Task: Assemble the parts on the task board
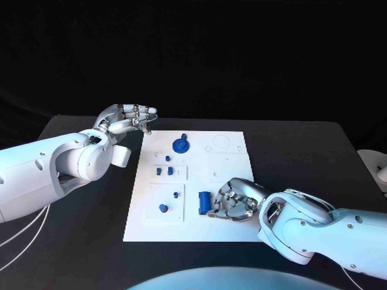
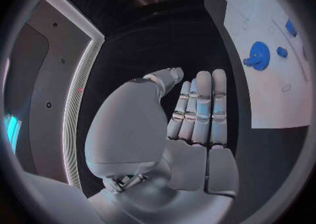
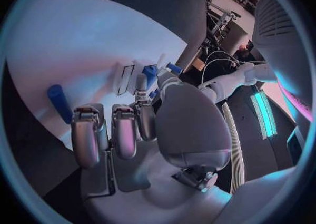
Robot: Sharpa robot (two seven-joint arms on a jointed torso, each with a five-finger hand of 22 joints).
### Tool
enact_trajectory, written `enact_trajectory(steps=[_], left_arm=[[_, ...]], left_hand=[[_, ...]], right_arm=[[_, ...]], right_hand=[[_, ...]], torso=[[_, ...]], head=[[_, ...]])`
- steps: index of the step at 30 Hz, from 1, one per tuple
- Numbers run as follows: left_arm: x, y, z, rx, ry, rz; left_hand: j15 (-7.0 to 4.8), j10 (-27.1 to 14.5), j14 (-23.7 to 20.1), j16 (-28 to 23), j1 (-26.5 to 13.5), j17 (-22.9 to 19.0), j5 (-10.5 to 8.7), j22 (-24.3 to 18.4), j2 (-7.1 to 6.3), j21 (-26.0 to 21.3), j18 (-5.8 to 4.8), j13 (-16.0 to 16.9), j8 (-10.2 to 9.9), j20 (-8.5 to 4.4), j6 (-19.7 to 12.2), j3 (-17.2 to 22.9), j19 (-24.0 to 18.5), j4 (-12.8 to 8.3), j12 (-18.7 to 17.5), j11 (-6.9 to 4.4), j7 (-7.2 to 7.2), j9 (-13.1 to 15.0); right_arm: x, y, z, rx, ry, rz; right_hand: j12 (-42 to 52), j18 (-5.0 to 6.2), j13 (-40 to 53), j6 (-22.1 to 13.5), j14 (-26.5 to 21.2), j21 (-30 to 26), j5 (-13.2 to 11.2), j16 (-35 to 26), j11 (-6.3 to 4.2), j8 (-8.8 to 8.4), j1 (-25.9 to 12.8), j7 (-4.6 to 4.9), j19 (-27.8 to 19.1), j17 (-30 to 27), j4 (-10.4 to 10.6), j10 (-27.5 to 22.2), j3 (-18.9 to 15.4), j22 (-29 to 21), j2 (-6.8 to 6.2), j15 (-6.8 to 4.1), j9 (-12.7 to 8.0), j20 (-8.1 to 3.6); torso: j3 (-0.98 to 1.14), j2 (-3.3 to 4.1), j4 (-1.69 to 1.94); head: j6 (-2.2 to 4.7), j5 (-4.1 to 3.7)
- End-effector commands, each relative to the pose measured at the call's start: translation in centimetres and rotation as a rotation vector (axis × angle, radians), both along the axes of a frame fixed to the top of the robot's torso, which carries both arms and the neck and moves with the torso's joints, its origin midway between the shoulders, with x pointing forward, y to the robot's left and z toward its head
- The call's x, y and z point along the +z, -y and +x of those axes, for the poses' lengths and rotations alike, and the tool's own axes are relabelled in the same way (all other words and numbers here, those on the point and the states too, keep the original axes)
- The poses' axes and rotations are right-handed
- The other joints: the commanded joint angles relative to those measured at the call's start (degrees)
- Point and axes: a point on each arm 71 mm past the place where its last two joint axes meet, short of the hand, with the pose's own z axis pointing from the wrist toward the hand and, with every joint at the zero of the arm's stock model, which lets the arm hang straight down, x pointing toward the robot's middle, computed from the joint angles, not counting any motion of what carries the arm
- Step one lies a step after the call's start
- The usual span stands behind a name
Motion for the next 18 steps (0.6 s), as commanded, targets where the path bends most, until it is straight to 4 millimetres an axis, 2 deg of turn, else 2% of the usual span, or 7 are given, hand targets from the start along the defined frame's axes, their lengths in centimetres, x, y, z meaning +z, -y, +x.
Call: enact_trajectory(steps=[1,5,6,9,18], left_arm=[[0.11,0.2,-0.05,-0.012,0.003,-0.008],[0.1,0.19,-0.05,-0.012,0.003,-0.008],[0.1,0.19,-0.05,-0.012,0.003,-0.008],[0.1,0.19,-0.05,-0.012,0.003,-0.008],[0.1,0.19,-0.05,-0.013,0.002,-0.008]], left_hand=[[-0.14,-0.5,-0.4,0.0,-0.6,-0.1,0.24,0.1,0.04,0.1,0.31,-0.1,0.4,-0.14,-0.3,0.3,-0.4,-0.1,0.2,0.0,0.23,-0.1],[-0.14,-0.5,-0.4,0.0,-0.6,-0.1,0.24,0.1,0.04,0.1,0.32,-0.1,0.4,-0.14,-0.3,0.3,-0.4,-0.1,0.3,0.0,0.23,-0.1],[-0.14,-0.5,-0.4,0.0,-0.6,-0.1,0.24,0.1,0.04,0.1,0.32,-0.1,0.4,-0.14,-0.3,0.3,-0.4,-0.1,0.3,0.0,0.23,-0.1],[-0.14,-0.5,-0.4,0.0,-0.6,-0.1,0.24,0.1,0.05,0.1,0.32,-0.1,0.4,-0.13,-0.3,0.3,-0.4,-0.1,0.3,0.0,0.24,-0.1],[-0.14,-0.5,-0.4,0.0,-0.6,-0.1,0.24,0.1,0.05,0.1,0.32,-0.1,0.4,-0.13,-0.3,0.3,-0.4,-0.1,0.3,0.0,0.24,-0.1]], right_arm=[[0.02,-0.02,0.05,0.006,0.014,0.001],[0.0,0.04,0.17,-0.002,0.02,0.002],[-0.02,0.08,0.23,-0.006,0.022,0.001],[-0.08,0.12,0.34,-0.011,0.024,0.0],[-0.26,0.04,0.57,-0.009,0.025,-0.01]], right_hand=[[0.0,-1.02,7.4,0.2,5.6,0.1,-0.3,0.2,-0.01,0.13,-0.3,0.08,5.6,12.5,0.2,1.6,-0.1,14.8,0.64,-0.14,-0.1,-0.08],[0.0,-1.03,7.5,0.2,5.6,0.2,-0.2,0.2,-0.01,0.14,-0.8,0.09,5.6,12.5,0.3,1.6,-0.2,14.8,1.07,-0.14,-0.1,-0.07],[0.1,-1.04,7.6,0.3,5.6,0.2,0.2,0.3,-0.01,0.18,-1.9,0.08,5.6,12.6,0.3,1.7,-0.4,14.8,1.95,-0.14,-0.2,-0.06],[0.2,-1.07,7.7,0.3,5.6,0.3,0.4,0.3,-0.04,0.21,-2.1,0.03,5.6,12.6,0.3,1.7,-0.4,14.8,2.39,-0.15,-0.2,-0.07],[0.3,-1.07,7.8,0.2,5.6,0.3,0.8,0.3,-0.16,0.25,-1.4,-0.12,5.6,12.6,-0.1,1.8,-0.1,14.8,2.69,-0.23,-0.2,-0.11]], torso=[[0.0,0.0,0.02],[0.02,0.01,0.02],[0.01,0.01,0.0],[0.0,0.0,0.01],[0.0,0.01,0.03]], head=[[0.05,0.02],[0.06,0.01],[0.05,0.01],[0.06,0.02],[0.07,-0.04]])
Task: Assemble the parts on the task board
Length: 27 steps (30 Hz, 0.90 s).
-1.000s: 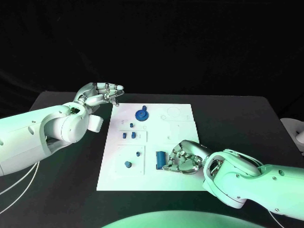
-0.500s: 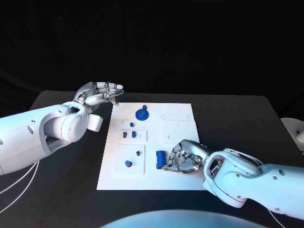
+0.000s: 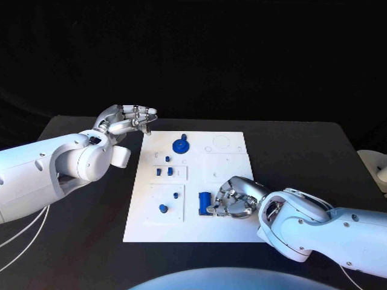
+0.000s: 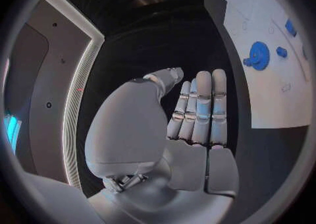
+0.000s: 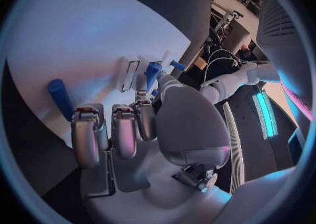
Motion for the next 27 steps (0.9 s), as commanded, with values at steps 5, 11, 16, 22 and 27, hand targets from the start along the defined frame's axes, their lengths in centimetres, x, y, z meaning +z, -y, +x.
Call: enact_trajectory(steps=[5,11,16,22,27], left_arm=[[0.1,0.2,0.0,-0.012,0.002,-0.008],[0.1,0.1,-0.1,-0.011,0.002,-0.007],[0.1,0.1,-0.1,-0.011,0.004,-0.008],[0.1,0.0,-0.1,-0.009,0.009,-0.009],[0.1,0.1,-0.1,-0.011,0.011,-0.01]], left_hand=[[-0.14,-0.5,-0.4,0.0,-0.6,-0.1,0.24,0.1,0.06,0.1,0.31,-0.1,0.2,-0.13,-0.3,0.3,-0.4,-0.1,0.3,0.0,0.24,-0.1],[-0.13,-0.6,-0.4,0.1,-0.7,-0.1,0.24,0.1,0.11,0.1,0.31,-0.1,0.2,-0.12,-0.3,0.4,-0.4,-0.1,0.4,0.01,0.25,-0.1],[-0.13,-0.6,-0.4,0.1,-0.6,-0.1,0.24,0.1,0.13,0.1,0.31,-0.1,0.3,-0.12,-0.3,0.4,-0.4,-0.2,0.4,0.0,0.25,-0.1],[-0.12,-0.6,-0.4,0.1,-0.7,-0.1,0.23,0.1,0.12,0.1,0.31,-0.1,0.3,-0.11,-0.3,0.4,-0.4,-0.1,0.4,0.01,0.25,-0.1],[-0.11,-0.6,-0.4,0.1,-0.7,-0.1,0.21,0.1,0.11,0.1,0.31,-0.1,0.3,-0.1,-0.3,0.4,-0.4,-0.1,0.5,0.01,0.25,-0.1]], right_arm=[[0.1,-0.1,0.0,0.012,0.015,-0.005],[0.6,0.5,-0.1,-0.007,0.048,0.028],[1.7,2.0,0.0,-0.049,0.105,0.1],[2.8,4.9,0.5,-0.076,0.139,0.049],[2.7,7.7,0.3,-0.07,0.125,-0.088]], right_hand=[[0.2,-1.03,7.7,0.1,5.6,0.2,0.2,0.2,-0.22,0.27,1.1,-0.16,5.6,12.5,-0.5,1.8,0.1,14.7,0.01,-0.29,-0.1,-0.15],[-0.4,-0.93,7.3,-0.1,5.5,-0.3,0.3,0.1,-0.18,0.21,1.6,-0.11,5.4,12.2,-0.5,1.5,0.1,14.6,-0.37,-0.29,-0.1,-0.17],[-4.2,-0.43,5.0,-2.7,5.3,-2.8,1.8,-0.3,0.66,-1.48,3.4,0.99,4.7,11.0,-0.4,-0.2,0.5,13.9,-0.72,0.31,-0.8,0.17],[-5.3,-0.35,4.5,-6.0,5.2,-3.4,1.9,-0.3,2.31,-4.66,4.9,2.93,4.6,10.9,-0.3,-0.9,0.5,13.8,-1.69,1.71,-2.2,1.21],[-5.9,-0.27,4.2,-4.0,5.2,-3.7,1.9,-0.4,2.11,-3.78,4.6,2.51,4.5,10.7,-0.2,-1.1,-0.1,13.7,-1.93,1.71,-1.6,1.46]], torso=[[-0.03,0.0,0.0],[0.01,-0.02,-0.05],[0.02,-0.09,-0.14],[-0.01,-0.21,-0.34],[-0.12,-0.29,-0.58]], head=[[-0.02,0.05],[0.14,0.11],[0.43,-0.19],[0.84,-1.37],[0.68,-2.43]])
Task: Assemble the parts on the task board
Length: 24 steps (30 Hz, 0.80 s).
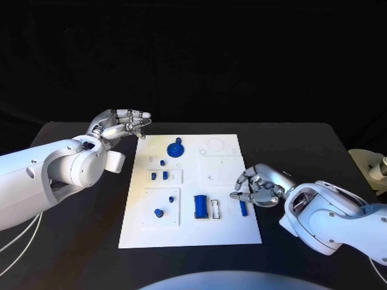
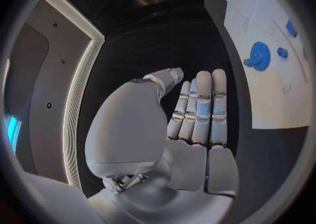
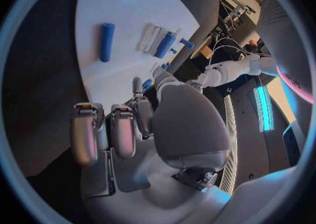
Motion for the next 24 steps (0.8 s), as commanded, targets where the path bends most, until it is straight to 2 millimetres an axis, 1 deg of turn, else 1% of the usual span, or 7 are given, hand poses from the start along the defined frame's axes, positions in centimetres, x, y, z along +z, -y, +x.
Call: enact_trajectory(steps=[1,3,5,9,14,20,24], left_arm=[[0.2,0.2,-0.1,-0.013,0.012,-0.012],[0.2,0.2,-0.1,-0.013,0.012,-0.012],[0.2,0.2,-0.1,-0.013,0.013,-0.012],[0.2,0.3,-0.1,-0.014,0.012,-0.012],[0.1,0.3,-0.1,-0.016,0.011,-0.013],[0.1,0.3,-0.1,-0.016,0.009,-0.013],[0.1,0.2,-0.1,-0.016,0.008,-0.012]], left_hand=[[-0.11,-0.6,-0.4,0.1,-0.5,-0.1,0.21,0.1,-0.12,0.1,0.31,-0.1,0.3,-0.1,-0.3,0.2,-0.4,0.0,0.2,0.01,0.25,-0.1],[-0.11,-0.6,-0.4,0.1,-0.5,-0.1,0.21,0.1,-0.12,0.1,0.31,-0.1,0.3,-0.1,-0.3,0.2,-0.4,0.0,0.2,0.01,0.25,-0.1],[-0.11,-0.6,-0.4,0.1,-0.5,-0.1,0.21,0.1,-0.12,0.1,0.31,-0.1,0.3,-0.1,-0.3,0.2,-0.4,0.0,0.2,0.01,0.25,-0.1],[-0.11,-0.6,-0.4,0.1,-0.5,-0.1,0.21,0.1,-0.12,0.1,0.31,-0.1,0.3,-0.1,-0.3,0.2,-0.4,0.0,0.2,0.01,0.25,-0.1],[-0.11,-0.6,-0.4,0.1,-0.6,-0.1,0.21,0.1,-0.1,0.1,0.31,-0.1,0.3,-0.09,-0.3,0.2,-0.4,0.0,0.3,0.01,0.24,-0.1],[-0.11,-0.6,-0.4,0.1,-0.6,-0.1,0.21,0.1,-0.1,0.1,0.31,-0.1,0.3,-0.09,-0.3,0.2,-0.4,0.0,0.3,0.01,0.24,-0.1],[-0.1,-0.6,-0.4,0.1,-0.6,-0.1,0.2,0.1,-0.08,0.1,0.31,-0.1,0.4,-0.09,-0.3,0.2,-0.4,0.0,0.3,0.01,0.24,-0.1]], right_arm=[[-0.3,1.1,-0.4,0.045,-0.011,-0.114],[-0.5,1.7,-0.5,0.041,-0.015,-0.147],[-0.6,2.2,-0.7,0.035,-0.013,-0.173],[-1.0,2.7,-1.0,0.02,-0.014,-0.203],[-1.6,2.6,-1.3,0.01,-0.024,-0.219],[-2.4,1.6,-1.4,0.012,-0.031,-0.209],[-2.7,0.9,-1.4,0.021,-0.022,-0.203]], right_hand=[[-0.4,-0.24,4.1,1.3,5.1,-0.4,0.0,-0.3,0.08,0.7,0.1,-0.31,4.5,10.7,0.2,-0.2,-0.5,13.7,-0.38,0.11,0.6,0.31],[-0.6,-0.22,4.0,1.4,5.1,-0.5,0.0,-0.3,0.03,0.78,0.0,-0.36,4.5,10.7,0.2,-0.3,-0.6,13.7,-0.43,0.08,0.7,0.32],[-0.6,-0.25,4.0,1.4,5.1,-0.3,0.0,-0.3,0.03,0.78,0.0,-0.36,4.6,10.8,0.2,-0.3,-0.6,13.7,-0.44,0.08,0.7,0.32],[-0.5,-0.28,4.1,1.2,5.1,-0.2,0.0,-0.3,0.02,0.6,-0.1,-0.32,4.6,10.9,0.3,-0.2,-0.8,13.7,-0.48,0.05,0.8,0.32],[-0.4,-0.3,4.1,1.3,5.1,-0.1,0.0,-0.2,0.0,0.5,-0.8,-0.35,4.6,11.0,0.4,-0.1,-1.1,13.8,-0.27,0.02,1.0,0.33],[-0.4,-0.3,4.1,1.4,5.1,-0.1,0.0,-0.3,-0.01,0.41,-1.3,-0.37,4.6,10.9,0.4,-0.1,-1.3,13.8,-0.14,0.01,1.1,0.33],[-0.4,-0.29,4.2,1.4,5.1,-0.1,0.0,-0.3,-0.02,0.35,-1.5,-0.38,4.6,10.9,0.4,-0.1,-1.5,13.8,-0.08,0.0,1.1,0.33]], torso=[[-0.13,-0.06,-0.27],[-0.15,-0.1,-0.45],[-0.09,-0.15,-0.62],[0.01,-0.21,-0.75],[-0.08,-0.17,-0.6],[-0.05,-0.09,-0.57],[-0.11,-0.14,-0.58]], head=[[-0.15,-0.8],[-0.14,-0.89],[-0.19,-0.8],[-0.26,-0.73],[-0.46,-0.72],[-0.55,-0.54],[-0.65,-0.47]])
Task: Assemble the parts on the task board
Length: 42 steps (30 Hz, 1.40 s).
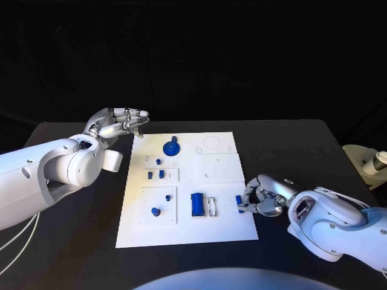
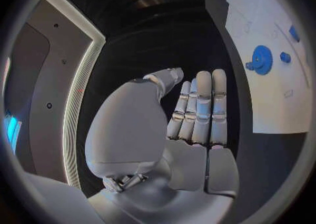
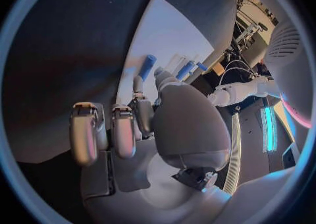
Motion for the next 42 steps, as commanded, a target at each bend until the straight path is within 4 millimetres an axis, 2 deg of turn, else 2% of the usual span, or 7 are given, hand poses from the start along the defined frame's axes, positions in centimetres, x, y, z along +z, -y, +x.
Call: enact_trajectory(steps=[1,14,23,27,33,36,42], left_arm=[[0.1,0.1,-0.1,-0.013,0.007,-0.011],[0.1,0.1,-0.1,-0.015,0.003,-0.01],[0.1,0.1,-0.1,-0.016,0.0,-0.009],[0.1,0.0,-0.1,-0.017,-0.002,-0.009],[0.1,0.0,-0.1,-0.018,-0.004,-0.009],[0.1,0.0,-0.1,-0.018,-0.004,-0.009],[0.1,0.0,-0.1,-0.017,-0.004,-0.008]], left_hand=[[-0.1,-0.6,-0.4,0.1,-0.6,-0.1,0.2,0.1,-0.08,0.1,0.31,-0.1,0.4,-0.09,-0.3,0.2,-0.4,0.0,0.3,0.01,0.24,-0.1],[-0.1,-0.6,-0.4,0.1,-0.6,-0.1,0.2,0.1,-0.08,0.1,0.31,-0.1,0.4,-0.09,-0.3,0.2,-0.4,0.0,0.3,0.01,0.24,-0.1],[-0.1,-0.6,-0.4,0.1,-0.6,-0.1,0.2,0.1,-0.08,0.1,0.31,-0.1,0.4,-0.09,-0.3,0.2,-0.4,0.0,0.3,0.01,0.24,-0.1],[-0.1,-0.6,-0.4,0.1,-0.6,-0.1,0.2,0.1,-0.08,0.1,0.31,-0.1,0.4,-0.09,-0.3,0.2,-0.4,0.0,0.3,0.01,0.24,-0.1],[-0.1,-0.6,-0.4,0.2,-0.7,-0.1,0.2,0.1,-0.04,0.1,0.32,-0.1,0.4,-0.07,-0.3,0.2,-0.5,0.0,0.4,0.01,0.23,-0.1],[-0.1,-0.6,-0.4,0.2,-0.7,-0.1,0.2,0.1,-0.04,0.1,0.32,-0.1,0.4,-0.07,-0.3,0.2,-0.5,0.0,0.4,0.01,0.23,-0.1],[-0.1,-0.7,-0.4,0.2,-0.7,-0.1,0.2,0.1,-0.04,0.1,0.32,-0.1,0.5,-0.07,-0.3,0.2,-0.5,0.0,0.5,0.01,0.23,-0.1]], right_arm=[[-0.1,-0.3,0.1,0.004,0.019,-0.026],[-1.1,-1.2,0.5,0.021,0.018,-0.066],[-1.7,-1.9,0.4,0.087,0.035,-0.16],[-1.8,-2.2,0.3,0.107,0.039,-0.181],[-1.8,-2.4,0.2,0.115,0.049,-0.187],[-1.8,-2.5,0.2,0.113,0.053,-0.184],[-1.4,-2.6,0.1,0.091,0.079,-0.149]], right_hand=[[0.1,-0.3,4.2,0.3,5.2,0.1,0.1,-0.1,-0.02,-0.34,-0.7,-0.04,4.6,11.0,-0.1,0.0,-0.4,13.8,0.25,0.0,0.1,0.33],[0.3,-0.33,4.3,0.7,5.2,0.2,0.3,-0.1,-0.12,-0.37,-1.4,-0.19,4.7,11.1,-0.2,0.1,-0.8,13.8,0.71,-0.05,0.4,0.31],[0.2,-0.4,4.3,1.3,5.2,0.6,-0.1,0.0,-0.54,-0.43,2.2,-0.64,4.8,11.4,-1.1,0.1,-0.4,13.9,0.27,-0.42,1.2,0.03],[0.1,-0.45,4.3,1.8,5.3,0.8,-2.3,0.0,-0.83,-0.71,6.5,-0.95,4.9,11.5,-2.3,0.1,1.6,14.0,0.3,-0.67,1.5,-0.2],[0.1,-0.52,4.4,2.6,5.3,1.2,0.1,0.1,-1.11,-1.16,8.8,-1.25,5.0,11.7,-2.5,0.1,4.3,14.1,0.26,-0.89,1.8,-0.41],[0.0,-0.52,4.4,2.9,5.3,1.2,-1.1,0.1,-1.22,-1.53,9.8,-1.36,5.0,11.7,-2.7,0.1,6.7,14.1,0.33,-1.02,1.9,-0.57],[0.2,-0.61,4.5,3.4,5.3,1.6,1.5,0.1,-1.58,-1.76,10.6,-1.74,5.1,12.0,-3.1,0.3,11.2,14.2,0.17,-1.3,2.3,-0.78]], torso=[[-0.06,0.01,-0.01],[-0.07,-0.04,-0.01],[-0.07,-0.07,-0.09],[-0.07,-0.08,-0.08],[-0.05,-0.06,-0.1],[-0.06,-0.08,-0.08],[-0.06,-0.1,-0.1]], head=[[-0.08,0.14],[-0.3,0.37],[-0.37,0.48],[-0.36,0.49],[-0.3,0.46],[-0.24,0.46],[-0.24,0.48]])
